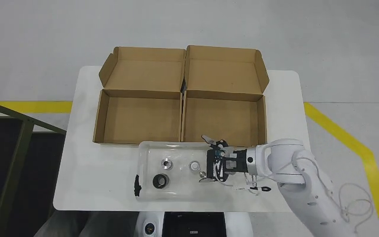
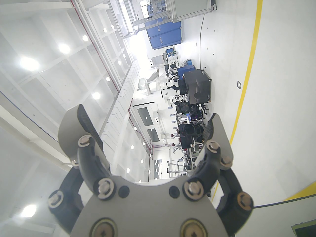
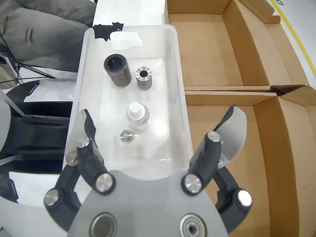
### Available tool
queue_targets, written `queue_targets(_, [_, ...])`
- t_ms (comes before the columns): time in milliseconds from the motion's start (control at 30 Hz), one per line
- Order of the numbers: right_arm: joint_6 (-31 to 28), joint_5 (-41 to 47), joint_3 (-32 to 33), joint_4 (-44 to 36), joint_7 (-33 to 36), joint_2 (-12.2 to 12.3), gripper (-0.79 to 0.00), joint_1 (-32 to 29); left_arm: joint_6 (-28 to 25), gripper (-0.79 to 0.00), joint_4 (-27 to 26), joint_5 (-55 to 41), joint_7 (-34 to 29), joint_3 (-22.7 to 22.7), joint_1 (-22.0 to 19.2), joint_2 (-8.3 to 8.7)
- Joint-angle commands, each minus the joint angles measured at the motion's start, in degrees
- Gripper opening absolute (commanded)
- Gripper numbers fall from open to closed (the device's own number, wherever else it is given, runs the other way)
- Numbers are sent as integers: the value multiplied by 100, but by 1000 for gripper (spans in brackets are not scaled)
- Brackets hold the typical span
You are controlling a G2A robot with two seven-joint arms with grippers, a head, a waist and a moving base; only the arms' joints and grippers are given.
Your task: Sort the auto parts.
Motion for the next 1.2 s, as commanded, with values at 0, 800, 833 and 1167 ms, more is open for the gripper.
queue_targets(0, [29, -94, -159, 26, 34, -3, 0, 70, 0, 0, 0, 0, 0, 0, 0, 0])
queue_targets(800, [403, -352, -1399, 709, 263, -59, -43, 716, 0, 0, 0, 0, 0, 0, 0, 0])
queue_targets(833, [411, -333, -1420, 748, 263, -60, -92, 743, 0, 0, 0, 0, 0, 0, 0, 0])
queue_targets(1167, [510, -240, -1546, 1049, 347, -37, -391, 898, 0, 0, 0, 0, 0, 0, 0, 0])
